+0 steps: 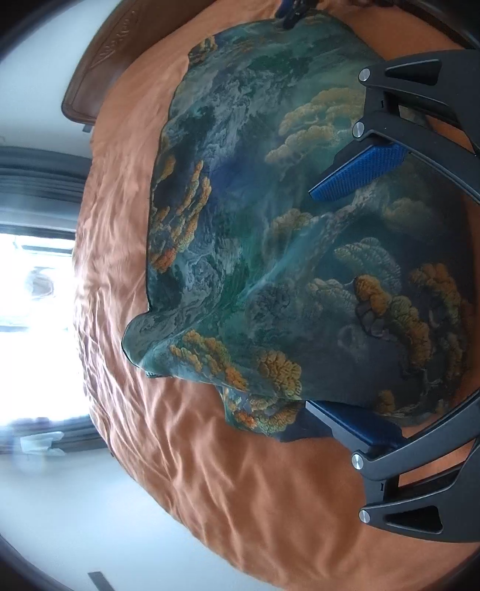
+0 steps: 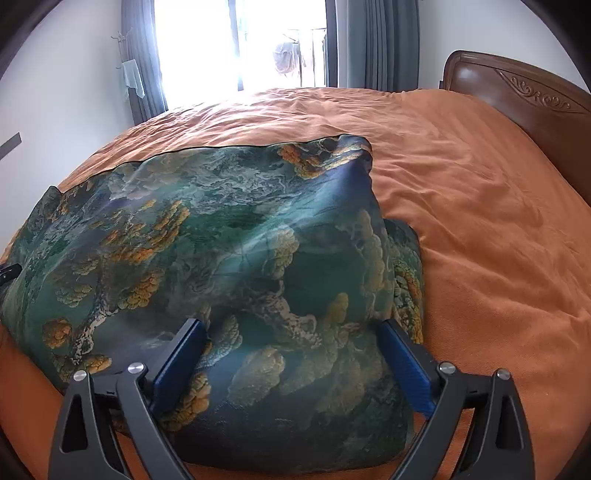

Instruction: Fold large clothes

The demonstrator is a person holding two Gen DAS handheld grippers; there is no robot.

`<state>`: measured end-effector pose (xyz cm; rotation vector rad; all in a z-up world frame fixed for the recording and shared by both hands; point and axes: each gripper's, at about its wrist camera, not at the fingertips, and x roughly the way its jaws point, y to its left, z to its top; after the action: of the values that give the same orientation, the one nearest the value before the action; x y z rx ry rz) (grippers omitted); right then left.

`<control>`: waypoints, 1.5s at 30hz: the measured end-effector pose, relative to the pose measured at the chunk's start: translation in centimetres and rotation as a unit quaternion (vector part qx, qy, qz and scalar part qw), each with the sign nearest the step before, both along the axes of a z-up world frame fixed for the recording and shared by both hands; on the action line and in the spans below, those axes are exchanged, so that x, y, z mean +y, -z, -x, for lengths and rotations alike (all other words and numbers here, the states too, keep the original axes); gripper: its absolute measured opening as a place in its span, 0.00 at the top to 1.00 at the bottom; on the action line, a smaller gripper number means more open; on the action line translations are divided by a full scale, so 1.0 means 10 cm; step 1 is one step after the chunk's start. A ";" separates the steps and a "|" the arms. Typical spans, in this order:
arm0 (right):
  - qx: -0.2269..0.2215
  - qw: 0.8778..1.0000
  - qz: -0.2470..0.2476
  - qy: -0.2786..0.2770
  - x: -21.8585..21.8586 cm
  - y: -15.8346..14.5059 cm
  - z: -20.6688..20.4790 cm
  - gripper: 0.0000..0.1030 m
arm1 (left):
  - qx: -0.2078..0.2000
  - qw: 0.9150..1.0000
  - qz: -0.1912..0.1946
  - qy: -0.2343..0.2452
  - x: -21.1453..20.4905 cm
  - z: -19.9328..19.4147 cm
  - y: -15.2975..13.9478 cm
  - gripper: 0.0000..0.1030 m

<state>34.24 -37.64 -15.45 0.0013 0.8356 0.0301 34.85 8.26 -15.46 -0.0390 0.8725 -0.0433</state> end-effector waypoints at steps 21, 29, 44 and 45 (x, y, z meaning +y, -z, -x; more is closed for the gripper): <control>0.003 1.000 -0.009 -0.004 -0.04 -0.02 -0.09 0.06 | -0.032 0.995 0.096 0.026 -0.32 -0.15 -0.76 0.01; 0.001 0.999 -0.038 -0.006 -0.05 -0.20 0.08 0.06 | 0.024 0.992 0.075 0.103 -1.39 -1.42 -0.36 0.01; -0.013 0.996 -0.092 -0.011 -0.12 -0.33 0.59 0.06 | 0.038 0.986 -0.041 0.160 -1.73 -0.59 0.01 0.01; -0.010 0.995 -0.096 -0.007 -0.13 -0.31 0.61 0.06 | 0.035 0.985 -0.041 0.161 -1.74 -0.50 0.03 0.01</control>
<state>28.16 -38.95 -12.39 0.1750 0.8110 0.1233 39.81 -9.10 -15.76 0.1793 0.9443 -0.3100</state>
